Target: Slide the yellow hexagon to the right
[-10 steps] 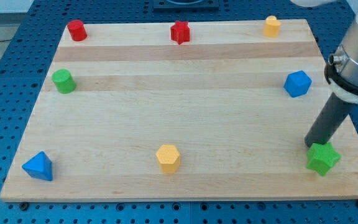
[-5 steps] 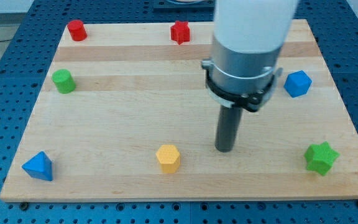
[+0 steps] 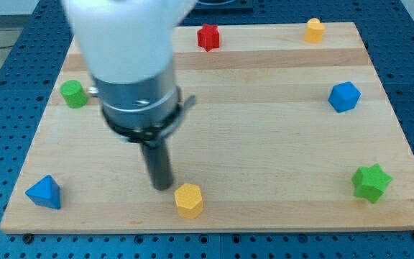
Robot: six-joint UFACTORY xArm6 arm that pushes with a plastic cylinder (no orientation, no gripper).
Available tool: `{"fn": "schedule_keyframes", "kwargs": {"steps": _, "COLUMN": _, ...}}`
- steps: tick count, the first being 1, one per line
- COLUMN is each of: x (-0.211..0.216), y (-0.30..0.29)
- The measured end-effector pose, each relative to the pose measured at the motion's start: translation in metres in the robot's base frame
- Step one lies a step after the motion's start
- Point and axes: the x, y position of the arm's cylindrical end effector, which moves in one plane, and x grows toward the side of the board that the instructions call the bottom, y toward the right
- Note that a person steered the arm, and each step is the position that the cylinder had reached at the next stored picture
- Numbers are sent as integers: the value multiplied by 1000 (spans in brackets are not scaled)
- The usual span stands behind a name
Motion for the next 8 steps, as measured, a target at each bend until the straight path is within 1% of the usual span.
{"fn": "schedule_keyframes", "kwargs": {"steps": 1, "x": 8, "y": -44}}
{"fn": "schedule_keyframes", "kwargs": {"steps": 2, "x": 29, "y": -36}}
{"fn": "schedule_keyframes", "kwargs": {"steps": 3, "x": 43, "y": 9}}
{"fn": "schedule_keyframes", "kwargs": {"steps": 4, "x": 52, "y": 42}}
{"fn": "schedule_keyframes", "kwargs": {"steps": 5, "x": 52, "y": 56}}
{"fn": "schedule_keyframes", "kwargs": {"steps": 8, "x": 48, "y": 69}}
